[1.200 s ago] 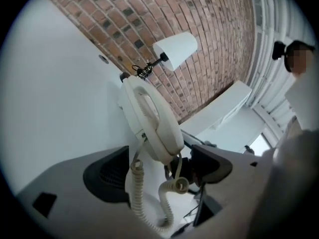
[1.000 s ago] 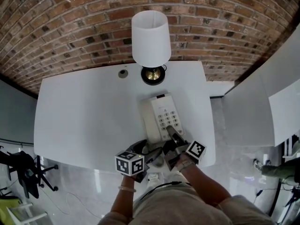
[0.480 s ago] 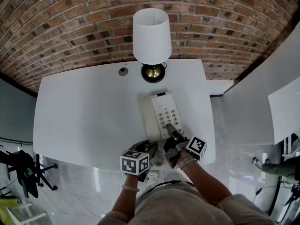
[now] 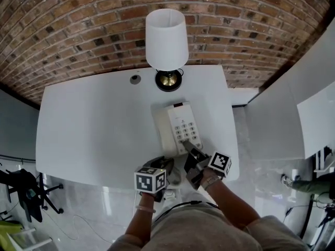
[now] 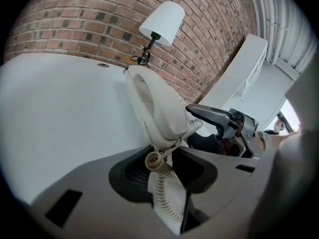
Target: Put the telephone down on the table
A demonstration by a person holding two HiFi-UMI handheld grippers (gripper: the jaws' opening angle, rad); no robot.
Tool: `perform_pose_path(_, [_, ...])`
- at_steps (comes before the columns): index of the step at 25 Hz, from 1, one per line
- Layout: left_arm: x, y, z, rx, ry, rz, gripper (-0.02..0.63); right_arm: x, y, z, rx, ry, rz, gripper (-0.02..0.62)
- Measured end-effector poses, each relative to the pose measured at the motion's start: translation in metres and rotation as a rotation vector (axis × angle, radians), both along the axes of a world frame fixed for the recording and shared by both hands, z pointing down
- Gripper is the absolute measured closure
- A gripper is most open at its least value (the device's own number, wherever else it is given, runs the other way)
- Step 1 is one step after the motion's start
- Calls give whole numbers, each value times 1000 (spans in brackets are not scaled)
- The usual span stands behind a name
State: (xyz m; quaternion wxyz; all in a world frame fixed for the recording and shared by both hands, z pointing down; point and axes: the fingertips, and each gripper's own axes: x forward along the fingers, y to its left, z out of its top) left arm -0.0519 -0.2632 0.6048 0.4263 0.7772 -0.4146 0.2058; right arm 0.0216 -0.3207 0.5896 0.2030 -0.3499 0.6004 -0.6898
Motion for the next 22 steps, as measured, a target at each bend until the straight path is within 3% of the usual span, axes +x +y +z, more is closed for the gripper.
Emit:
perform_pose_path(9, [1,-1,4,-10,-9,-3,486,1,29,-1,12,88,-117,395])
perform_pose_path(15, [3,-1,6,-16,-26,-1,489,4,48,7,126,356,-339,471])
perform_pose_path(18, [3,-1,9,-24,-53,7,491,5,52,15,188,519,-456,552])
perform_pose_path(22, [1,0,13,-36,-79,5,492,5,54,18,198,562,-483,581])
